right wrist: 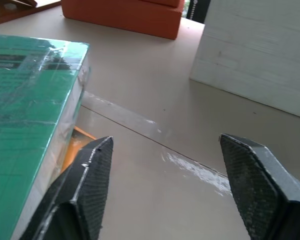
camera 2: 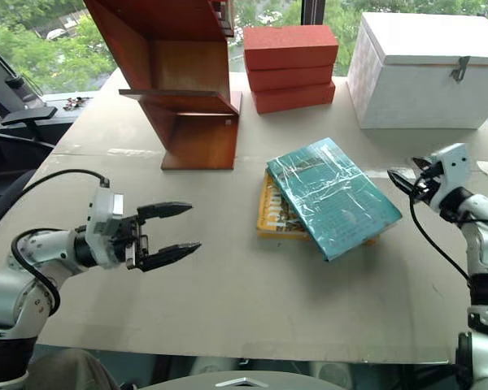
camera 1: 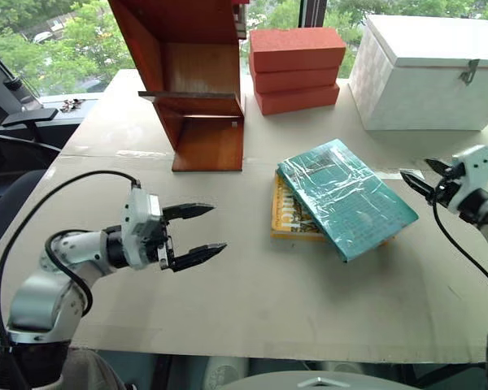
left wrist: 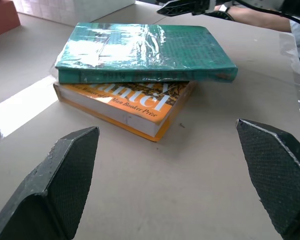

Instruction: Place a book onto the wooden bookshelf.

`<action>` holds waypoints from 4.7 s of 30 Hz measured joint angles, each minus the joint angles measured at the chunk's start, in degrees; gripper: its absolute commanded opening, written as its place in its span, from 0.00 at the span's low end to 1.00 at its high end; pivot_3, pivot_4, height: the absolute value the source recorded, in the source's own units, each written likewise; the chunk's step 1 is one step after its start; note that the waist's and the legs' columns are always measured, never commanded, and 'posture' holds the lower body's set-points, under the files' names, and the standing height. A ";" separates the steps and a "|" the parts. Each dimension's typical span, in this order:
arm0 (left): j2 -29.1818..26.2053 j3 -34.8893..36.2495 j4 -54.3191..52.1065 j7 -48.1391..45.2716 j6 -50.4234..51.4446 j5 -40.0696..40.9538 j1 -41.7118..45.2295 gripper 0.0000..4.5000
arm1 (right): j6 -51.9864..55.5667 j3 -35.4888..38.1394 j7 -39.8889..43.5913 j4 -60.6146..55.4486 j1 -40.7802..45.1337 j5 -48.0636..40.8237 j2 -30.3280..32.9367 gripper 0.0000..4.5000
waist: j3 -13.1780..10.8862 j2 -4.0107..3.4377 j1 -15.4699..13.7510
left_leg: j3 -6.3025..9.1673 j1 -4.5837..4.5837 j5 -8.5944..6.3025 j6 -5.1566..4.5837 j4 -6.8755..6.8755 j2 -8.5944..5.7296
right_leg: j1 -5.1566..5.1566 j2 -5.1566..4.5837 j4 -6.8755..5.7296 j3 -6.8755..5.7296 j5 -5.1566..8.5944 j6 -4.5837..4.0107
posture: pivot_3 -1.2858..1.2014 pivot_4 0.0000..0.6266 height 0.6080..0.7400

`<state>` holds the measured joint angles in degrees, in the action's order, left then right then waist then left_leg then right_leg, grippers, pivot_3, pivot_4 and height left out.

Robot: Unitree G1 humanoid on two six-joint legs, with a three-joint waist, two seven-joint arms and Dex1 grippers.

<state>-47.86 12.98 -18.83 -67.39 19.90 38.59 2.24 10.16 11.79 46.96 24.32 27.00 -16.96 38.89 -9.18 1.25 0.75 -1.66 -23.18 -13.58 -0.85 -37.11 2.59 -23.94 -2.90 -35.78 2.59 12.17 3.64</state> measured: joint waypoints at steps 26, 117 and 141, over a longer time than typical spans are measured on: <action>-1.81 -0.07 1.62 -2.72 0.67 -1.23 0.01 1.00 | 9.33 -10.49 14.75 -16.38 -4.41 -3.56 -3.12 0.01 | -0.13 -0.08 0.05 | 0.02 0.05 0.00 0.00 -0.07 0.05 | 0.01 0.04 -0.11 -0.01 -0.01 0.02 | 0.52 0.24 1.00; -6.75 -25.46 17.02 26.05 -3.74 -68.77 47.03 0.01 | 24.59 15.83 -2.34 -36.89 -8.12 -43.36 4.32 1.00 | -0.49 0.55 -1.06 | 0.76 -0.52 0.02 -0.01 -0.36 -0.35 | -0.29 0.16 -0.22 0.01 -0.17 0.32 | 0.52 0.24 1.00; -4.95 -11.22 -0.55 27.57 10.33 -69.63 33.31 0.99 | 23.06 13.98 1.54 -32.58 -6.59 -38.86 2.59 1.00 | -0.49 0.55 -0.08 | 0.80 -0.51 0.02 -0.02 -0.45 -0.34 | -0.29 0.15 -0.44 0.00 -0.18 0.32 | 0.52 0.24 1.00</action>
<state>-52.81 1.76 -19.38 -39.82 30.23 -31.04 35.55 33.22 25.77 48.50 -8.26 20.41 -55.82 41.48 -9.66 1.81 0.67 -0.85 -23.69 -13.56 -0.86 -37.57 2.25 -24.23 -2.74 -36.22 2.59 11.99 3.96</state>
